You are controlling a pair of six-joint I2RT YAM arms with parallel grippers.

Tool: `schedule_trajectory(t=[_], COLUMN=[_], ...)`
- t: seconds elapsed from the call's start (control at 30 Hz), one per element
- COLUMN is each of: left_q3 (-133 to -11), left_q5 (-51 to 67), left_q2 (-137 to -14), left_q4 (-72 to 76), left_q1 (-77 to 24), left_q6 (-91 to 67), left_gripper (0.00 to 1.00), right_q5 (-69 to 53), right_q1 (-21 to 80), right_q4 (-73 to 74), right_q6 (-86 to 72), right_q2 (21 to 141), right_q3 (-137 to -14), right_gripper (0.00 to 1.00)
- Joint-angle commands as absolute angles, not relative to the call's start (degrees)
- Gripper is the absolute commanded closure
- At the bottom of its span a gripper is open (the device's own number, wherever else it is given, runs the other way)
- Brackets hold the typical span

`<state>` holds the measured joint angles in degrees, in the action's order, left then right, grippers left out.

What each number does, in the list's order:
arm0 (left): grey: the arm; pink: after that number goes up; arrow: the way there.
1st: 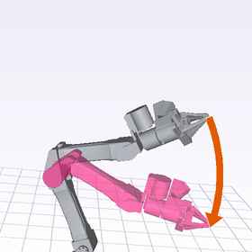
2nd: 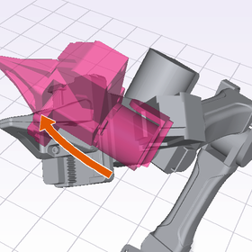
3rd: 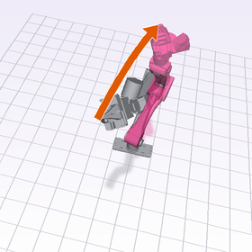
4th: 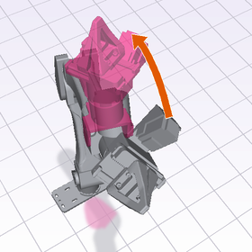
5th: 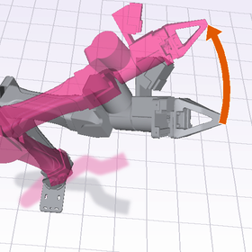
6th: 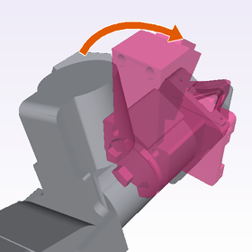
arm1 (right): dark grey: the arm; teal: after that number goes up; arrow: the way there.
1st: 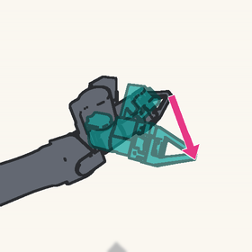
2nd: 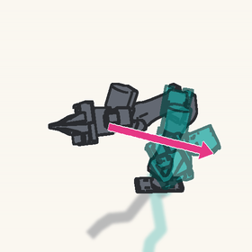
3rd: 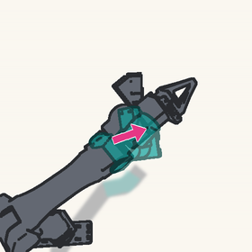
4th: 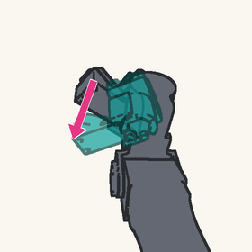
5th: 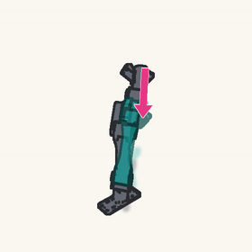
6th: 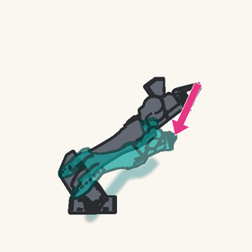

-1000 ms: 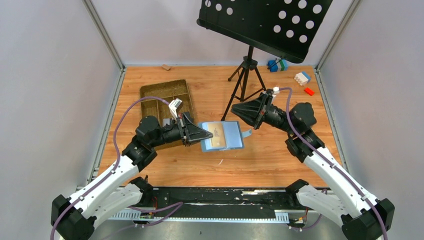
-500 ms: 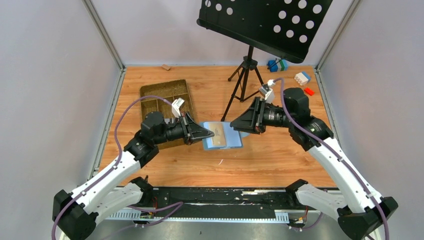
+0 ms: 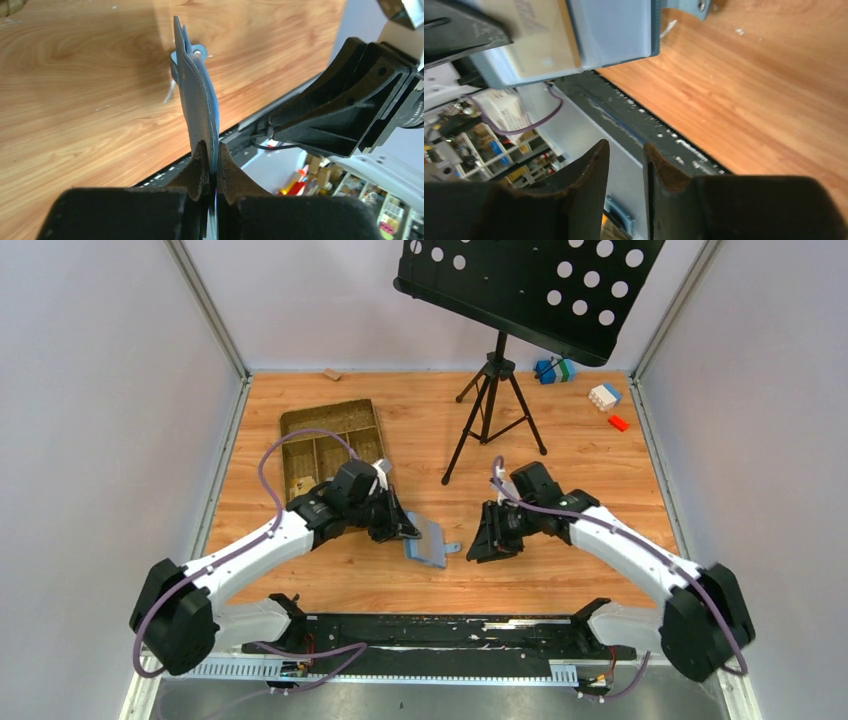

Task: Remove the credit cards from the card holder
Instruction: Remove the credit card from the card holder.

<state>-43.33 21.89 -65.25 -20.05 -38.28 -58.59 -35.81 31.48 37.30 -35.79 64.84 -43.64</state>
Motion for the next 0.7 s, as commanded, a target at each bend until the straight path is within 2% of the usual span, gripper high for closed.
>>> schedule_trajectory(t=[0.0, 0.13, 0.17, 0.3, 0.67], left_q3=[-45.01, -45.64, -45.62, -43.97, -41.71], left_q5=[17.88, 17.11, 16.79, 17.25, 20.59], left_q2=[-68.68, -70.8, -70.97, -72.11, -72.3], left_q4=[-22.03, -22.96, -23.36, -23.15, -22.28], left_q1=[-39.63, -40.27, -40.42, -40.45, -40.43], left_q6=[-52.59, -51.63, -51.33, -50.38, -48.56], left_gripper=[1.0, 1.0, 1.0, 1.0, 0.98], right_q5=[-32.06, -31.37, -30.77, -30.12, -29.39], right_q1=[33.96, 36.75, 37.82, 41.31, 45.43], right_q4=[31.44, 26.14, 25.04, 21.03, 14.43], right_q6=[-29.71, -31.98, -32.58, -33.91, -38.41], right_q2=[73.31, 80.61, 82.59, 89.13, 97.5], right_q3=[-45.62, -46.44, -46.82, -49.09, -51.19], right_gripper=[0.74, 0.98, 1.0, 1.0, 1.0])
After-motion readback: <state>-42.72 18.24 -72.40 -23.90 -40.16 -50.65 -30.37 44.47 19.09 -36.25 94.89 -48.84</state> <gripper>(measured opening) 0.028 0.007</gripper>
